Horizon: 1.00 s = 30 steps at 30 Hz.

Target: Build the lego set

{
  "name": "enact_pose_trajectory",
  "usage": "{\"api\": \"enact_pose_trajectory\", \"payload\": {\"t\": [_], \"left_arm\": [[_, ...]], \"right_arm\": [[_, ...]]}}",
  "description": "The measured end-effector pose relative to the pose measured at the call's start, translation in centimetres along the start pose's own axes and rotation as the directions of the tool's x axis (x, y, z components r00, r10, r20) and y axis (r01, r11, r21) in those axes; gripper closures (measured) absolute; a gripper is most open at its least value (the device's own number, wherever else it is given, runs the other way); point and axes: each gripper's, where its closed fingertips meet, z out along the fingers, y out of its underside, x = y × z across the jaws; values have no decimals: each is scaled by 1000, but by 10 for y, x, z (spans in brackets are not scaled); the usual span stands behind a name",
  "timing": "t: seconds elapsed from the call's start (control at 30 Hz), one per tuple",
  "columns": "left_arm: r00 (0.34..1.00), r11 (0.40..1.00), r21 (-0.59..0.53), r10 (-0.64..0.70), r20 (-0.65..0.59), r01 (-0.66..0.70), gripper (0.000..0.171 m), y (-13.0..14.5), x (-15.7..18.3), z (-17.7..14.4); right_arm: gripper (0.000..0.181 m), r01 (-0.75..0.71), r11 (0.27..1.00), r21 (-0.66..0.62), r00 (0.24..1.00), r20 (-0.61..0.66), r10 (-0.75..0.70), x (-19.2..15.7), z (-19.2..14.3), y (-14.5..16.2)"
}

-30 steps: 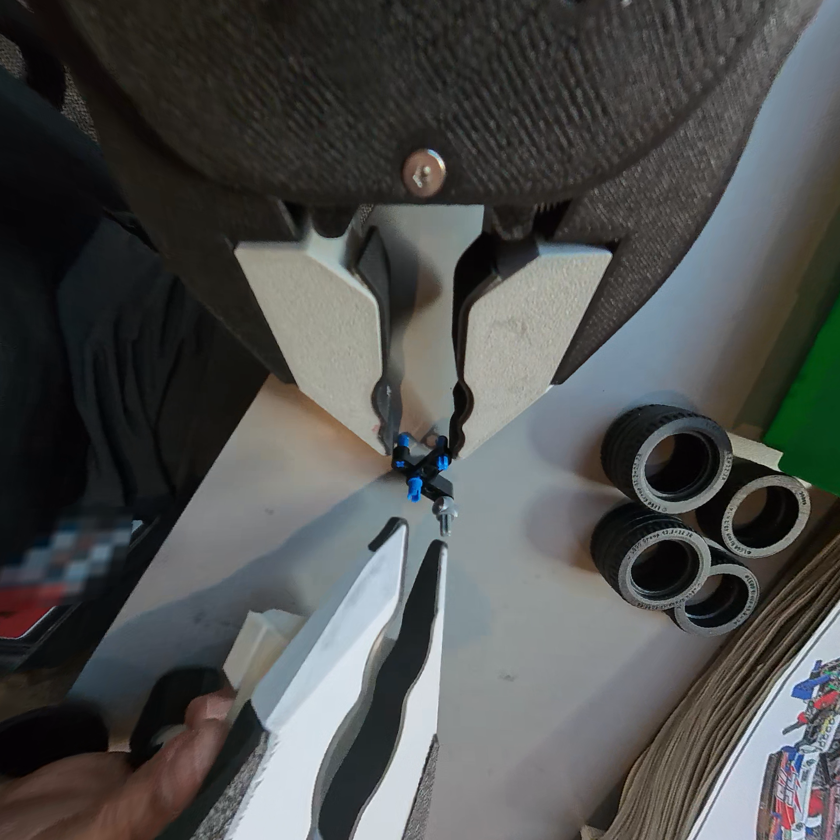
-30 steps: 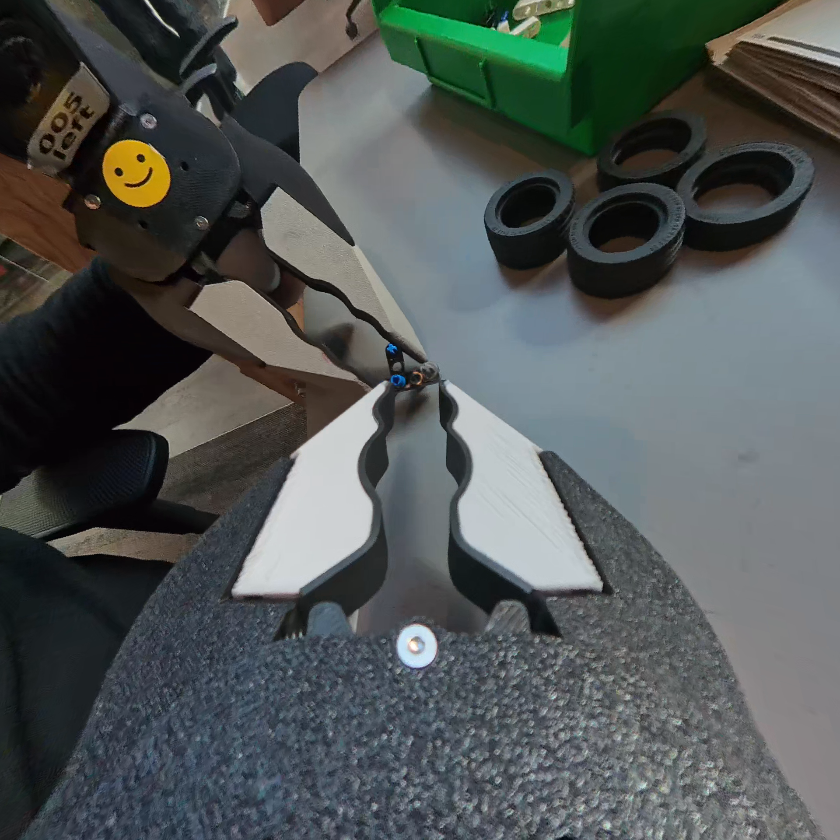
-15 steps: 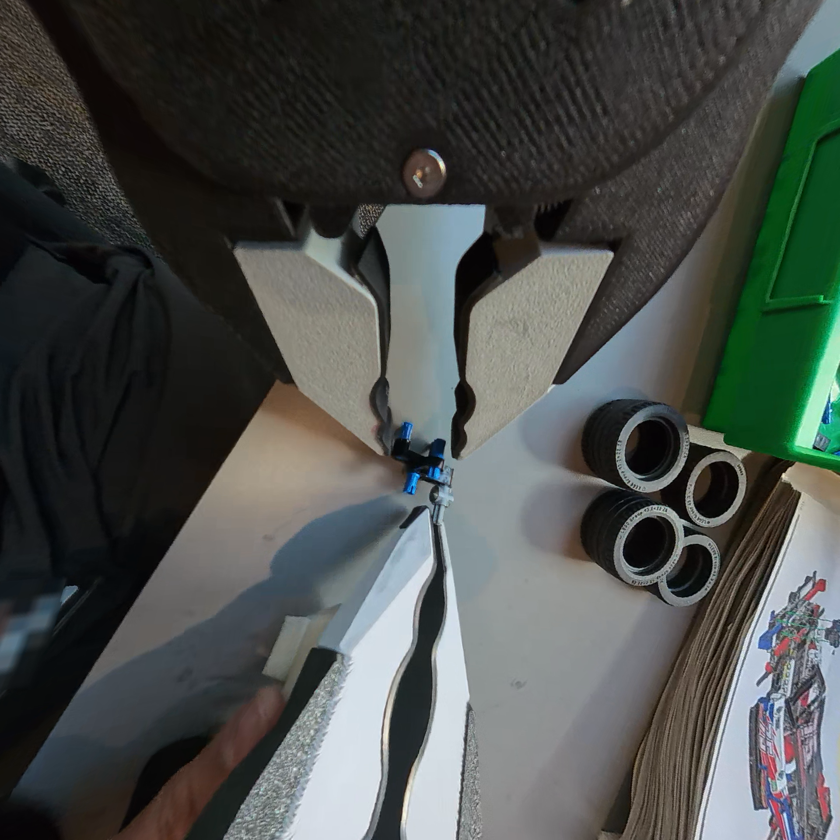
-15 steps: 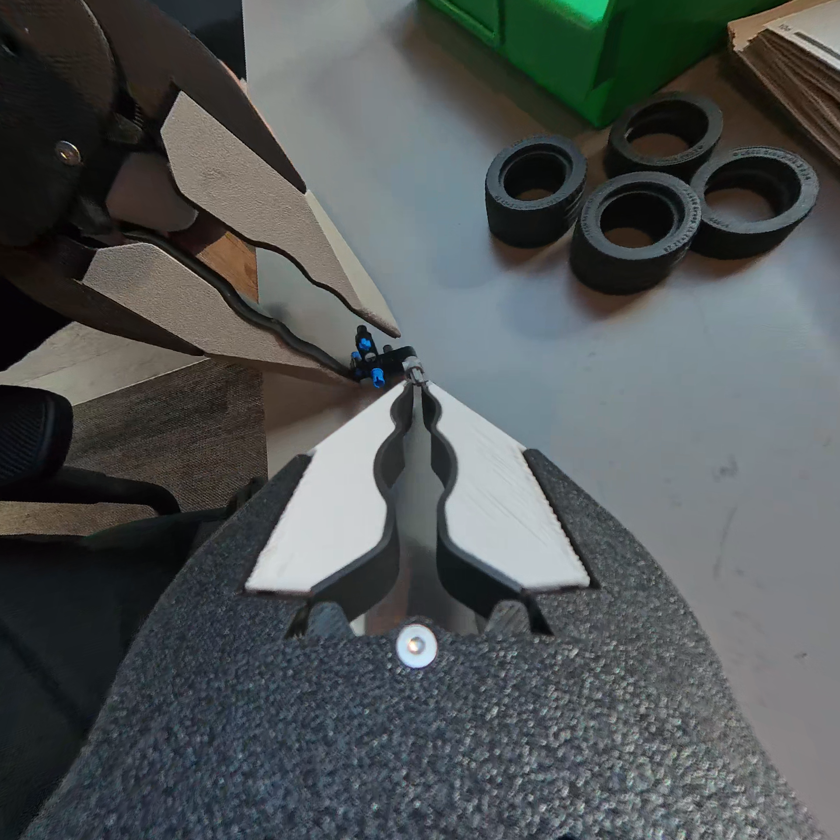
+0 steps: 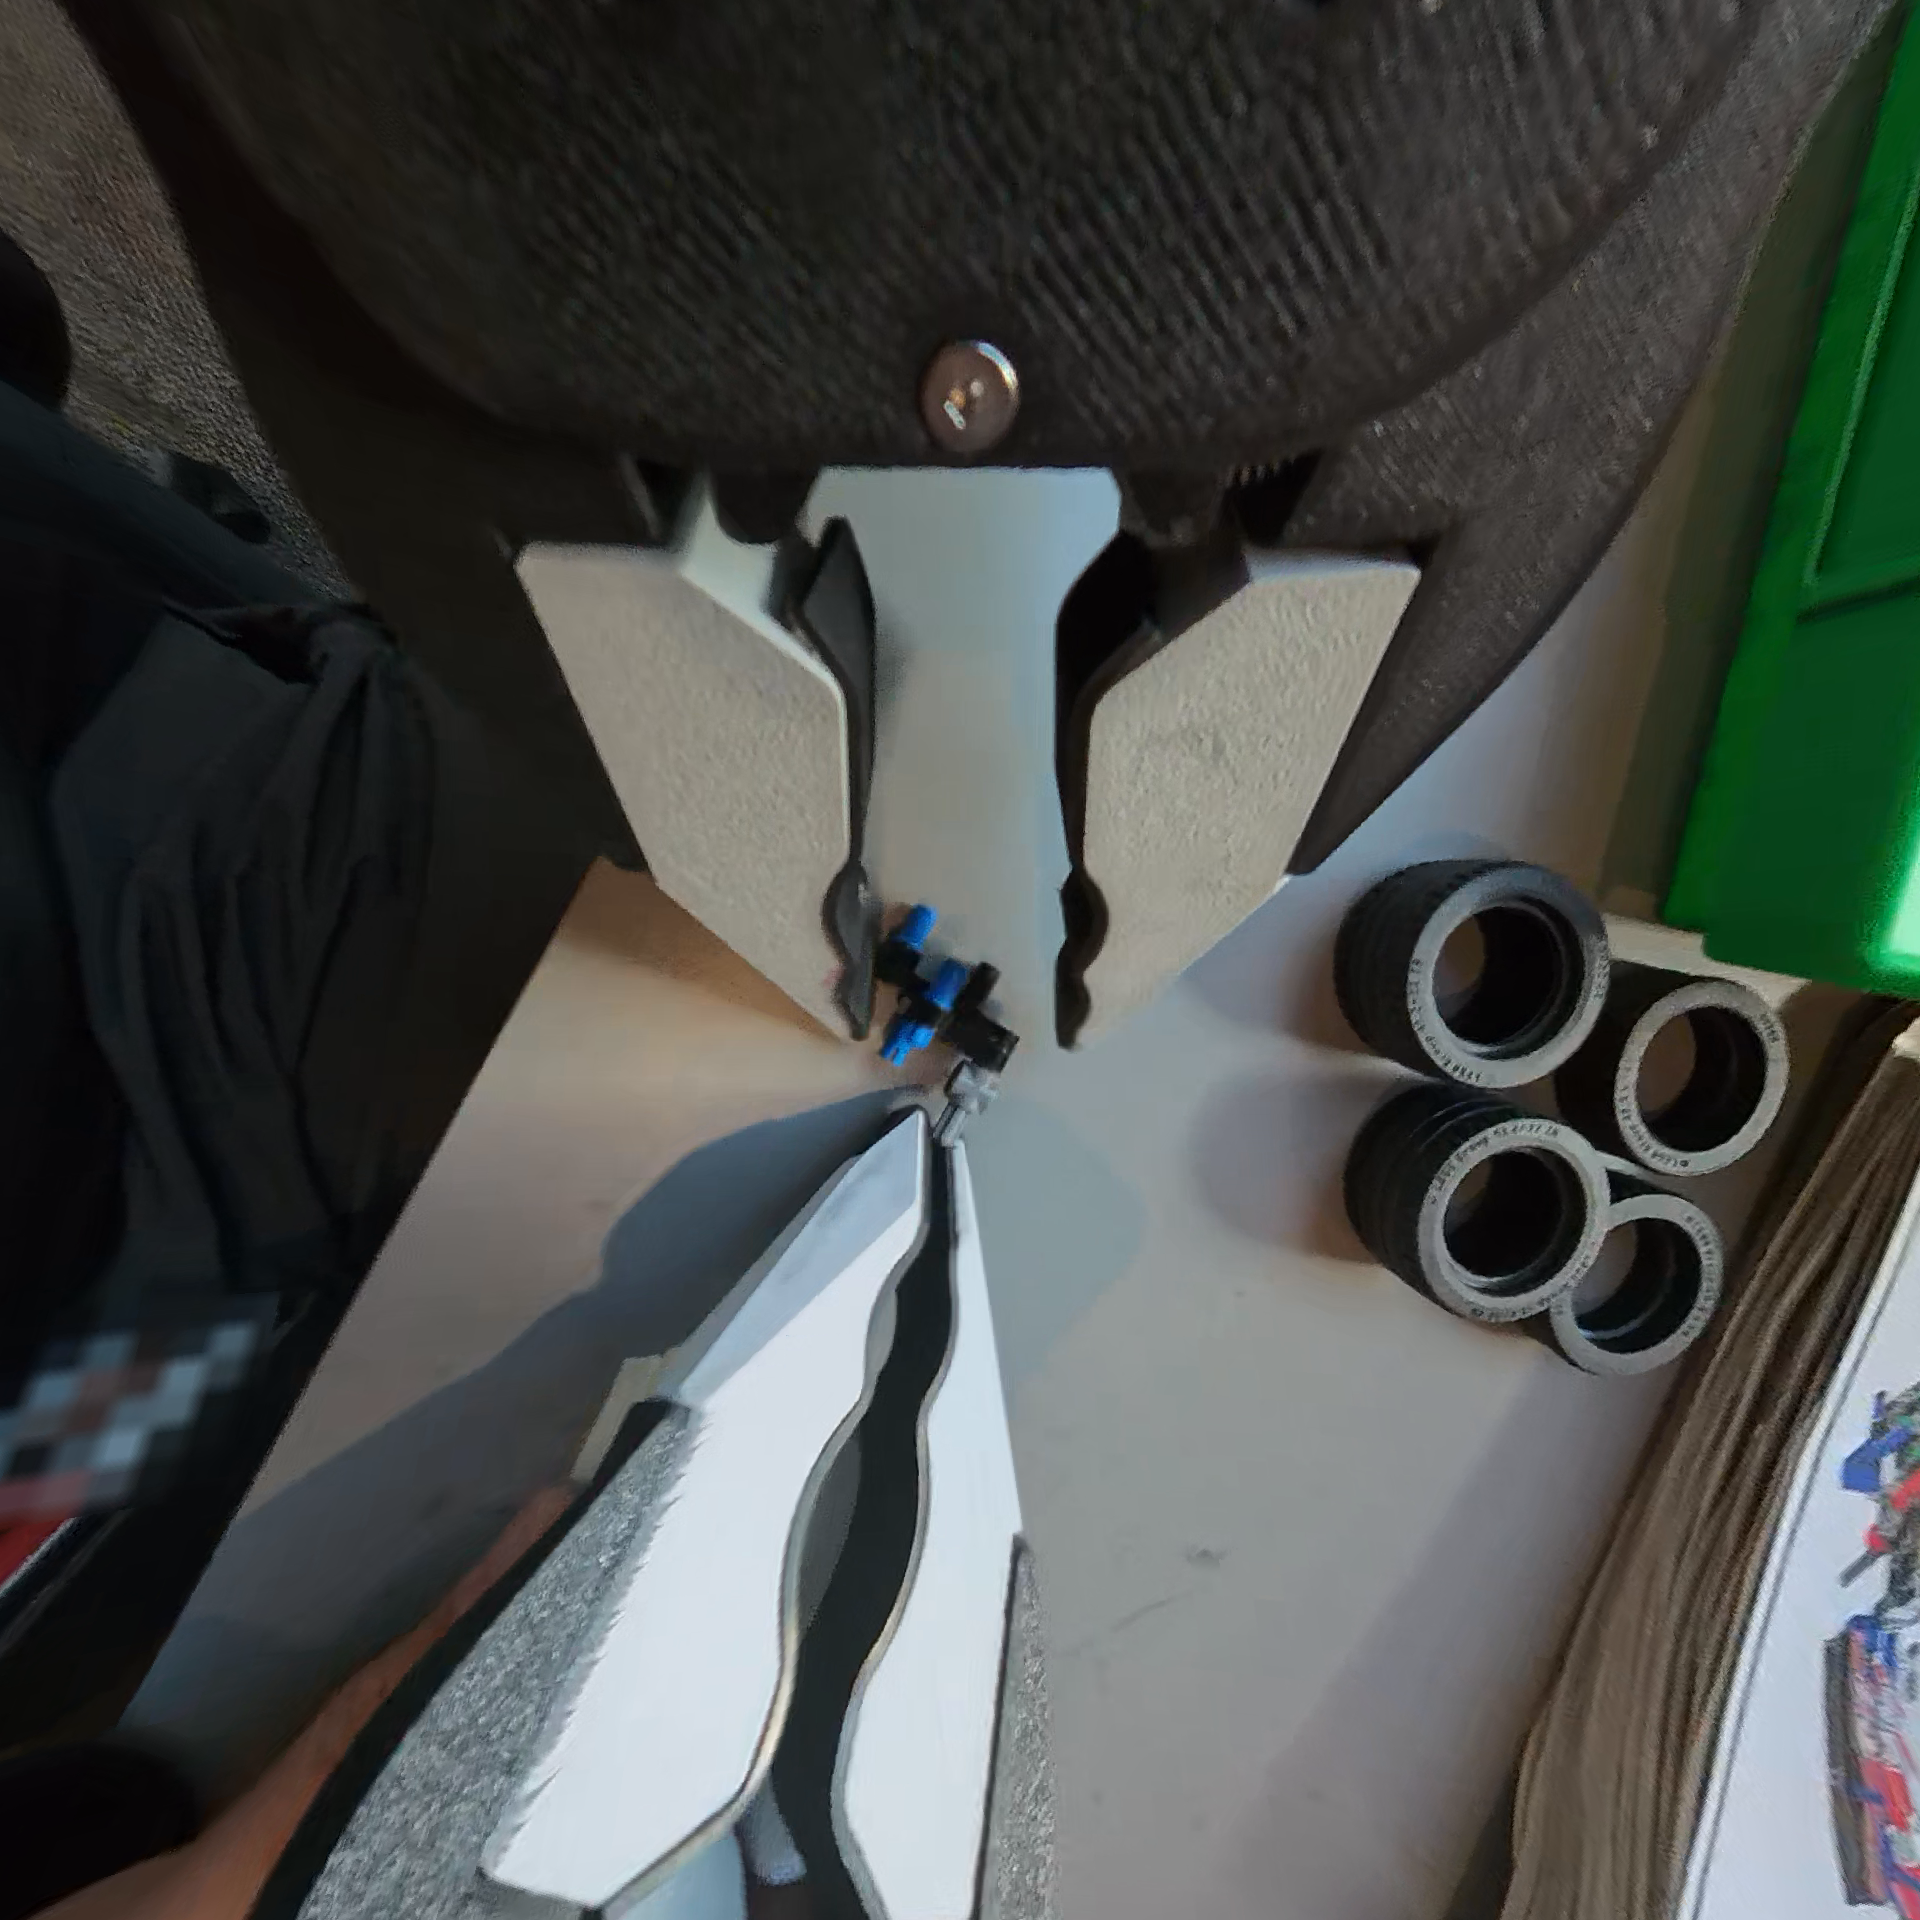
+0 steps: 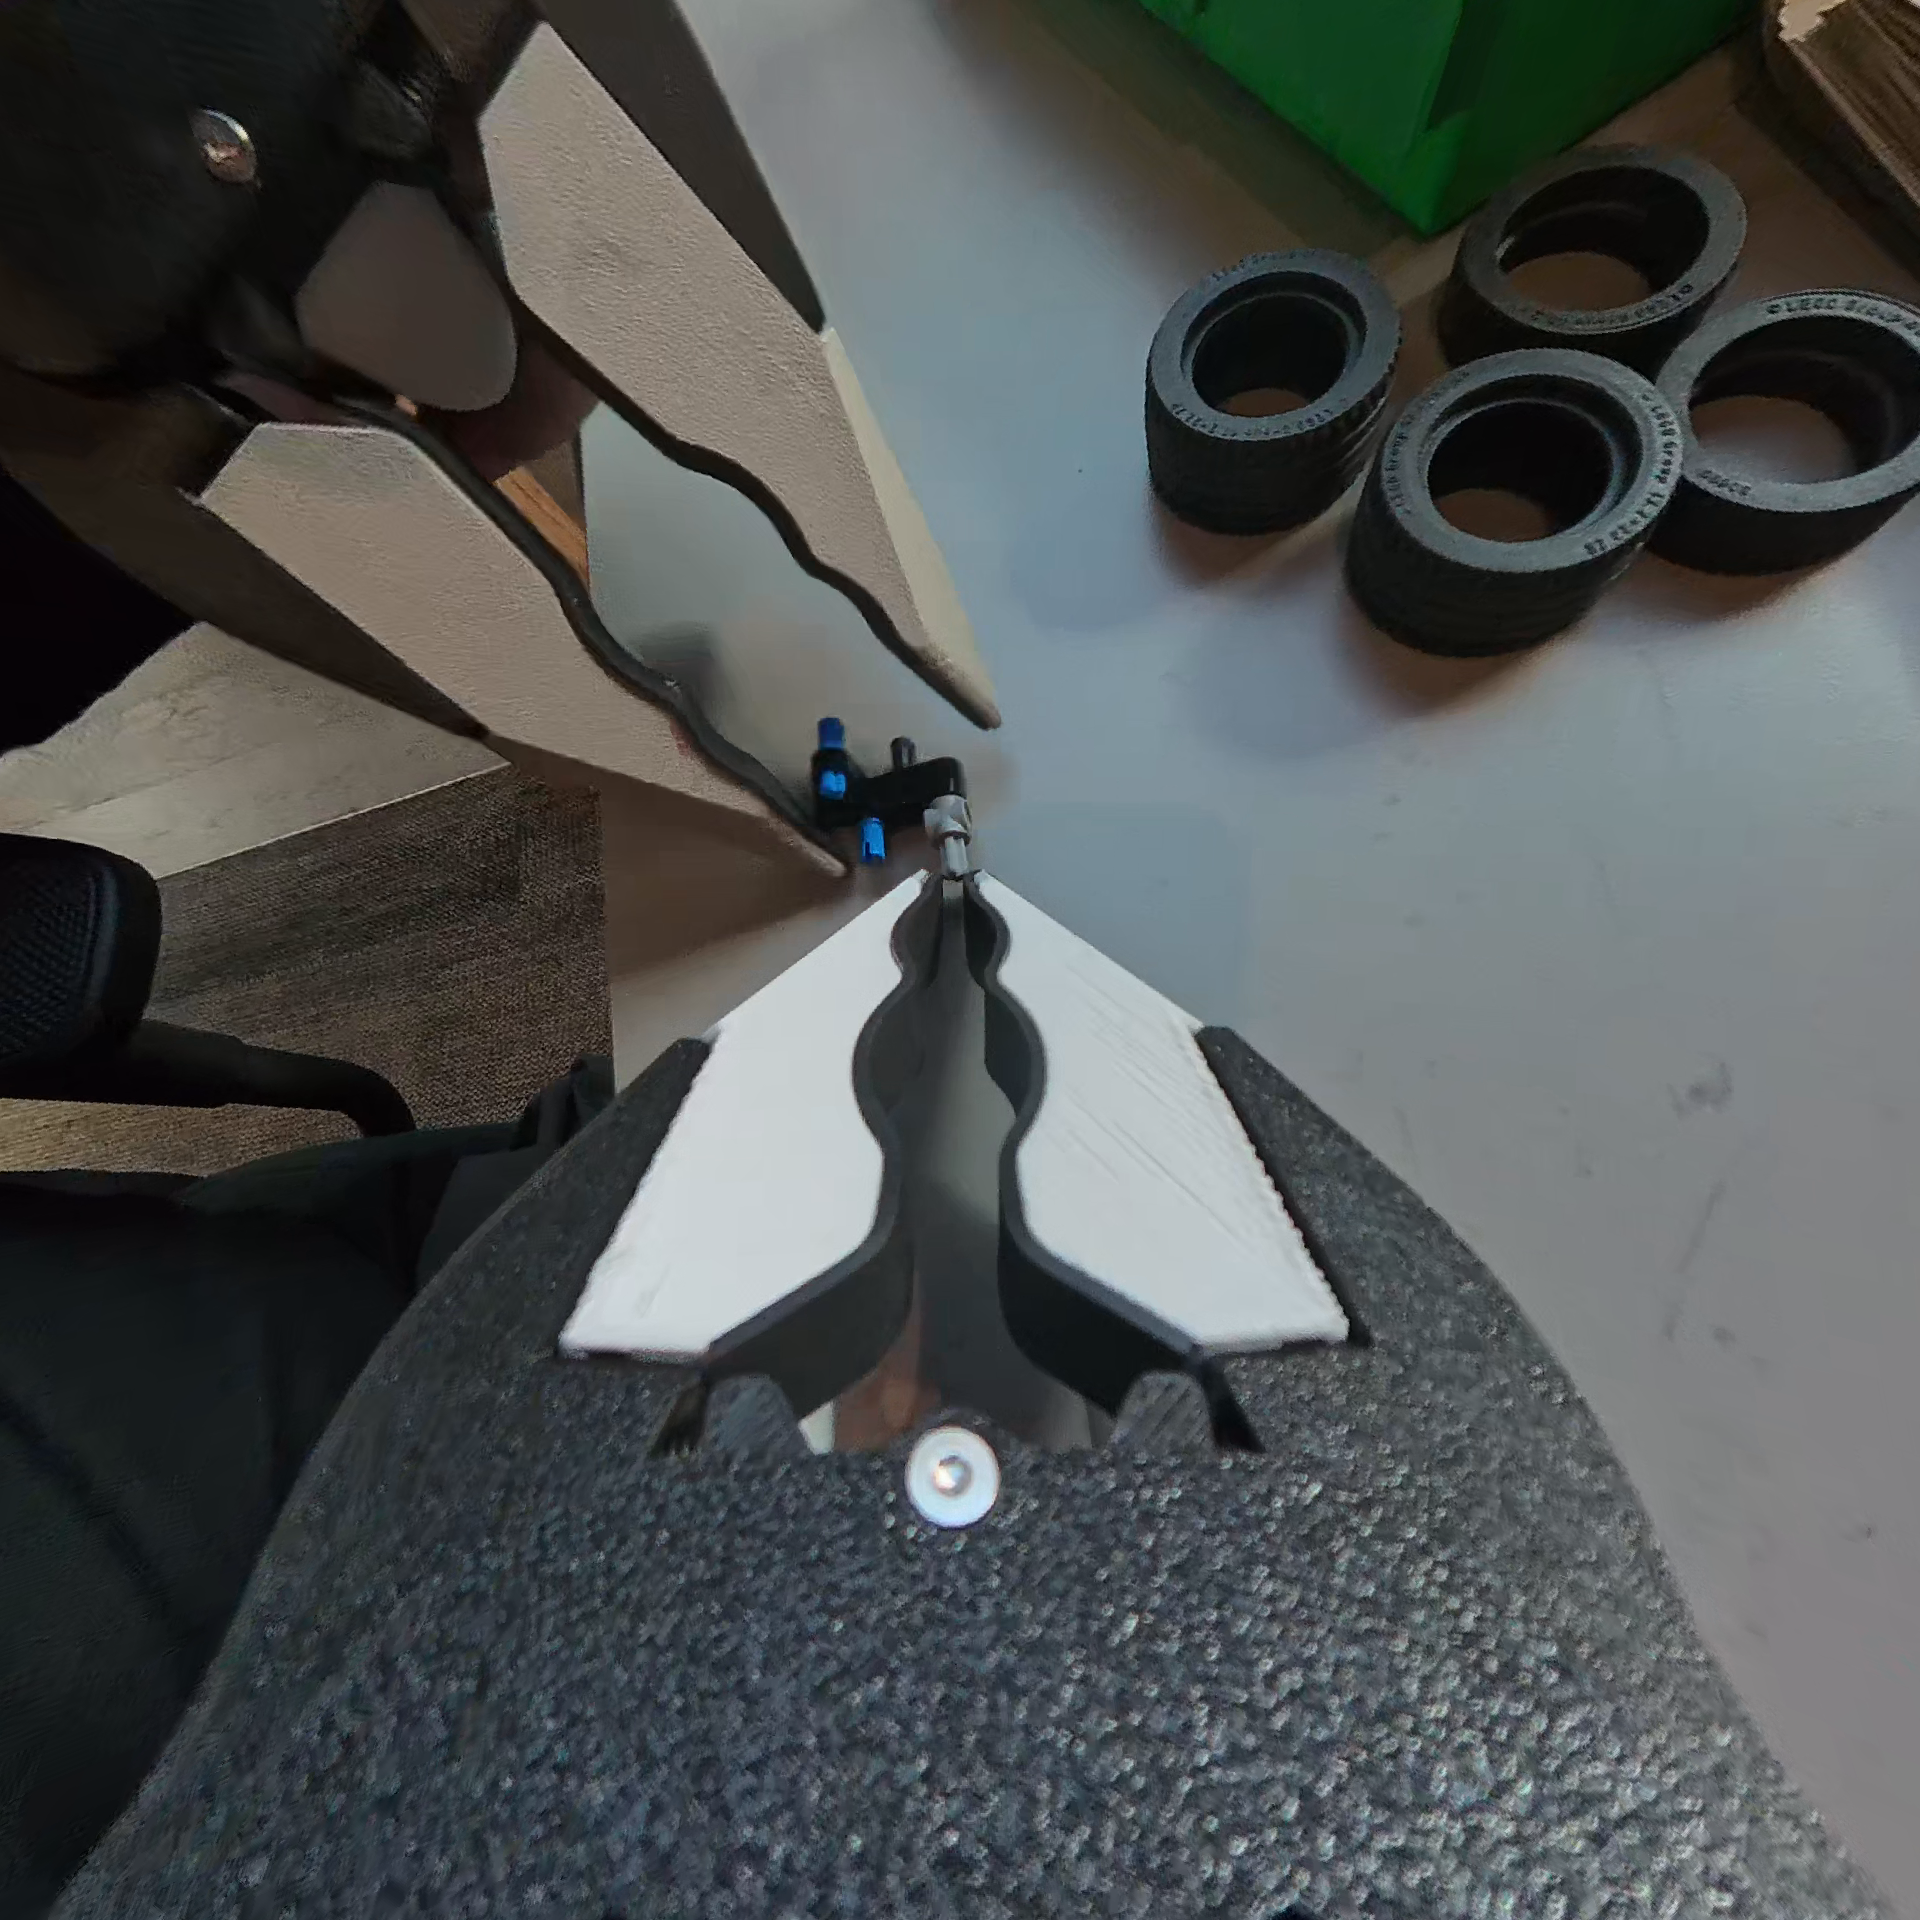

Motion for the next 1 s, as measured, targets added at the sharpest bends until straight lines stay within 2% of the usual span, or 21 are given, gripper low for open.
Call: {"api": "enact_pose_trajectory", "payload": {"t": [0.1,0.27,0.37,0.53,0.87,1.0], "left_arm": [[999,1000,-5,28,-46,-29,150,-1,4,2],[998,1000,-1,-8,-65,8,149,-3,5,5],[998,1000,7,8,-59,-7,150,-5,11,6],[998,999,33,-3,-58,5,149,-6,12,6],[999,993,111,-43,-24,45,149,-8,14,8],[995,988,118,-99,20,96,149,-8,12,8]], "right_arm": [[177,35,999,-10,999,-13,-35,0,-3,4],[170,134,991,4,989,-58,-134,1,-5,-1],[166,245,969,-32,964,-101,-247,3,1,-2],[174,382,922,-63,918,-89,-386,-2,4,-2],[174,397,914,-76,916,-24,-400,-4,5,-1],[175,449,883,-135,888,-40,-457,-4,5,-2]]}}
